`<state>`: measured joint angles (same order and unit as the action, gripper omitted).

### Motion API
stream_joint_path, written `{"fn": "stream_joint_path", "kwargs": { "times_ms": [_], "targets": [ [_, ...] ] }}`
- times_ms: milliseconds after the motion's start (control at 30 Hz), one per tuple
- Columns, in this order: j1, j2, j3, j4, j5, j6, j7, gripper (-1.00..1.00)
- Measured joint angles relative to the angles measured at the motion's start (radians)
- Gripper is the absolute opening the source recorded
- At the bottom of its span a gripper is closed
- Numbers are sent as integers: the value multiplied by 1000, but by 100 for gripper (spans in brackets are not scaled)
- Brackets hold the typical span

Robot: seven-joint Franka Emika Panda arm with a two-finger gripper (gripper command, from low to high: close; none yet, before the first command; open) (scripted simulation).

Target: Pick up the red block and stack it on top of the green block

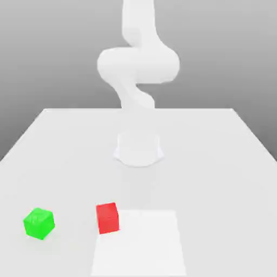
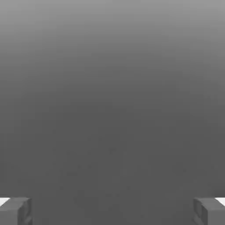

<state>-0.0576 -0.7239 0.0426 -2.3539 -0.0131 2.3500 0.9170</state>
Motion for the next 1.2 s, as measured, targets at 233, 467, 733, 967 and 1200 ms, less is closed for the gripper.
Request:
{"fn": "stream_joint_path", "kwargs": {
  "times_ms": [233, 467, 733, 967, 1200],
  "targets": [
    [-159, 244, 97, -163, -45, 154, 365, 0],
    [-279, 476, 140, -320, -64, 301, 697, 0],
    [-335, 710, 134, -468, 12, 469, 952, 0],
    [-301, 884, 77, -447, -85, 615, 1036, 0],
    [-264, 951, 32, -440, -120, 672, 1061, -100]
  ]
}}
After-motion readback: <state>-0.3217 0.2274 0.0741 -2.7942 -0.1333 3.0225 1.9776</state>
